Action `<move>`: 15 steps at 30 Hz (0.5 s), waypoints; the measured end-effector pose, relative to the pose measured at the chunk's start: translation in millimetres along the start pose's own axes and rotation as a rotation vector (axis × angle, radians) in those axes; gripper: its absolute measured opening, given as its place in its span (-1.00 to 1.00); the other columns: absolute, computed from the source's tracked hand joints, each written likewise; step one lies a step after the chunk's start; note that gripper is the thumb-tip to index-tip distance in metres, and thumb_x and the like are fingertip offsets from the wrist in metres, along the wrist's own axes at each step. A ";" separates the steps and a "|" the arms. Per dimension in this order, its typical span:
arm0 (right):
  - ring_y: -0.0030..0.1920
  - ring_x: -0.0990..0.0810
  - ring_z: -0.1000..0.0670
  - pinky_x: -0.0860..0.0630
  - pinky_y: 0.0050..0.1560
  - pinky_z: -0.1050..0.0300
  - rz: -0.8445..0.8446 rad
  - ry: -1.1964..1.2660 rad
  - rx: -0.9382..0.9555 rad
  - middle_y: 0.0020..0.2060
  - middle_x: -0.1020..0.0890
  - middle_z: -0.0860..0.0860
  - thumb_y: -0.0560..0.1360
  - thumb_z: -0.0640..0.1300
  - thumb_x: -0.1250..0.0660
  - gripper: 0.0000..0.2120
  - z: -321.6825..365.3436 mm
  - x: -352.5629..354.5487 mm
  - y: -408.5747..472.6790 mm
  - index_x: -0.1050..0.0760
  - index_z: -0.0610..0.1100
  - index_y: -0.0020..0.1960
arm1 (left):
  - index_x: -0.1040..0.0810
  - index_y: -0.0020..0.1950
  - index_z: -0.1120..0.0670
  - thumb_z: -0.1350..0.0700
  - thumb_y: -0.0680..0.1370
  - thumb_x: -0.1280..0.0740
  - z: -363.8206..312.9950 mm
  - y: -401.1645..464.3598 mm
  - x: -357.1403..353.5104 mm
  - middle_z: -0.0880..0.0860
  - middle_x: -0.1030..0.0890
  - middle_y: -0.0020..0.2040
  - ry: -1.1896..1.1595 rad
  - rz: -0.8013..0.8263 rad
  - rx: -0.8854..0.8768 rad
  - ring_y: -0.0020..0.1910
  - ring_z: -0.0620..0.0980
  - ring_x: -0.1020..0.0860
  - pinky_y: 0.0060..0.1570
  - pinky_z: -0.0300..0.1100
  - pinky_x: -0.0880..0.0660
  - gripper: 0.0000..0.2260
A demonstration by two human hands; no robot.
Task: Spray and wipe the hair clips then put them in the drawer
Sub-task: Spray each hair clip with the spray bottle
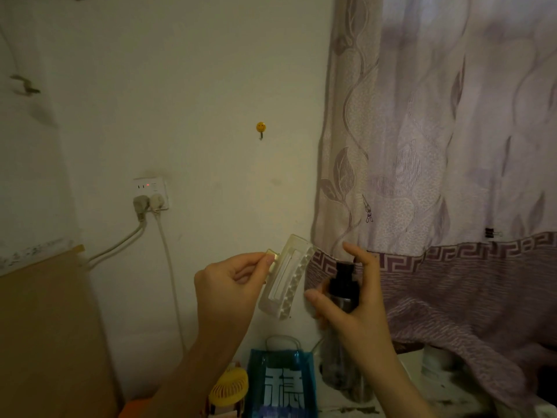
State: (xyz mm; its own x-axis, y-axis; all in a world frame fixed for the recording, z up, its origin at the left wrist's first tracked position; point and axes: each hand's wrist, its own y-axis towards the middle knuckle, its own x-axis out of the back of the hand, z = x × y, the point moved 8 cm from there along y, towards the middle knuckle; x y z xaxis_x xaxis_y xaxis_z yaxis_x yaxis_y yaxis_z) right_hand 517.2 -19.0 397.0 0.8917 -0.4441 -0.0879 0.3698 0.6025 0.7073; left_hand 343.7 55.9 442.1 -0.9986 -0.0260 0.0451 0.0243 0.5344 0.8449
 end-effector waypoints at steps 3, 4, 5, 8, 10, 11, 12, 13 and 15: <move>-0.13 -0.67 -0.06 -0.61 -0.26 0.11 0.010 0.067 -0.067 -0.06 -0.64 0.01 0.15 0.03 -0.58 -0.13 -9.2 -9.7 -3.9 -0.22 0.35 0.32 | -0.66 -0.02 0.08 0.25 0.41 -0.47 -7.7 -5.1 -2.2 -0.33 -0.61 -0.28 0.029 -0.015 -0.056 -0.27 -0.35 -0.62 -0.27 -0.53 -0.48 -0.82; -0.05 -0.67 -0.05 -0.63 -0.19 0.08 0.008 0.062 -0.075 0.00 -0.63 0.05 0.12 0.08 -0.60 -0.10 -10.5 -12.0 -4.9 -0.20 0.41 0.31 | -0.65 -0.02 0.08 0.26 0.41 -0.47 -9.9 -6.9 -2.8 -0.31 -0.60 -0.24 0.041 -0.024 -0.074 -0.26 -0.38 -0.61 -0.27 -0.54 -0.47 -0.81; 0.04 -0.64 -0.04 -0.63 -0.08 -0.04 0.009 0.045 -0.075 0.08 -0.61 0.09 0.09 0.14 -0.61 -0.07 -10.6 -14.5 -6.0 -0.18 0.46 0.30 | -0.65 -0.02 0.10 0.28 0.41 -0.47 -11.0 -8.6 -3.1 -0.28 -0.61 -0.23 0.049 -0.035 -0.089 -0.25 -0.40 -0.60 -0.27 -0.56 -0.47 -0.81; 0.33 -0.45 -0.09 -0.49 0.17 -0.33 0.007 0.006 -0.090 0.40 -0.38 0.09 0.07 0.24 -0.61 -0.04 -11.7 -20.9 -9.5 -0.15 0.48 0.32 | -0.67 -0.04 0.16 0.32 0.40 -0.47 -11.7 -13.4 -4.1 -0.13 -0.63 -0.23 0.062 -0.065 -0.105 -0.26 -0.45 -0.57 -0.28 -0.58 -0.45 -0.82; 0.37 -0.41 -0.05 -0.49 0.16 -0.34 -0.003 0.013 -0.085 0.42 -0.32 0.14 0.14 0.12 -0.62 -0.07 -14.3 -23.0 -10.3 -0.18 0.43 0.35 | -0.65 -0.04 0.11 0.32 0.40 -0.47 -11.9 -16.0 -4.9 -0.11 -0.64 -0.23 0.065 -0.072 -0.108 -0.26 -0.44 -0.58 -0.28 -0.57 -0.46 -0.81; 0.34 -0.44 -0.03 -0.52 0.12 -0.32 -0.006 0.014 -0.078 0.40 -0.35 0.14 0.19 0.02 -0.61 -0.10 -15.7 -23.5 -10.1 -0.20 0.38 0.36 | -0.65 -0.04 0.10 0.31 0.40 -0.47 -13.1 -17.5 -5.0 -0.12 -0.64 -0.24 0.070 -0.072 -0.116 -0.26 -0.42 -0.58 -0.27 -0.56 -0.46 -0.81; 0.26 -0.51 -0.02 -0.58 0.03 -0.26 -0.009 0.025 -0.075 0.34 -0.41 0.12 0.24 -0.09 -0.60 -0.14 -17.4 -23.6 -9.6 -0.23 0.34 0.36 | -0.65 -0.04 0.09 0.31 0.40 -0.47 -13.2 -18.6 -4.7 -0.13 -0.64 -0.24 0.072 -0.070 -0.116 -0.26 -0.40 -0.59 -0.26 -0.55 -0.47 -0.81; 0.16 -0.57 -0.01 -0.63 -0.09 -0.16 -0.009 0.050 -0.077 0.27 -0.48 0.10 0.28 -0.19 -0.58 -0.18 -19.4 -23.1 -9.4 -0.27 0.32 0.34 | -0.65 -0.05 0.08 0.30 0.40 -0.47 -12.3 -19.4 -4.3 -0.14 -0.65 -0.24 0.060 -0.061 -0.103 -0.26 -0.37 -0.61 -0.25 -0.53 -0.48 -0.81; 0.00 -0.64 -0.02 -0.62 -0.30 0.06 -0.005 0.112 -0.094 0.15 -0.55 0.11 0.32 -0.29 -0.54 -0.23 -21.7 -21.6 -9.3 -0.32 0.29 0.32 | -0.66 -0.06 0.01 0.26 0.42 -0.47 -6.9 -19.4 -5.7 -0.16 -0.67 -0.23 0.000 -0.005 -0.039 -0.24 -0.29 -0.63 -0.22 -0.49 -0.51 -0.82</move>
State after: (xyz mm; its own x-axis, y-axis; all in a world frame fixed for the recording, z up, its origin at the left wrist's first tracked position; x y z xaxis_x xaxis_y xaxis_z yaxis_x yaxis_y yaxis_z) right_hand 500.2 -0.6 377.0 0.9112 -0.3741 -0.1725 0.3927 0.6623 0.6381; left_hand 349.3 39.8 429.1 -0.9987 -0.0292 0.0408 0.0207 0.5011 0.8651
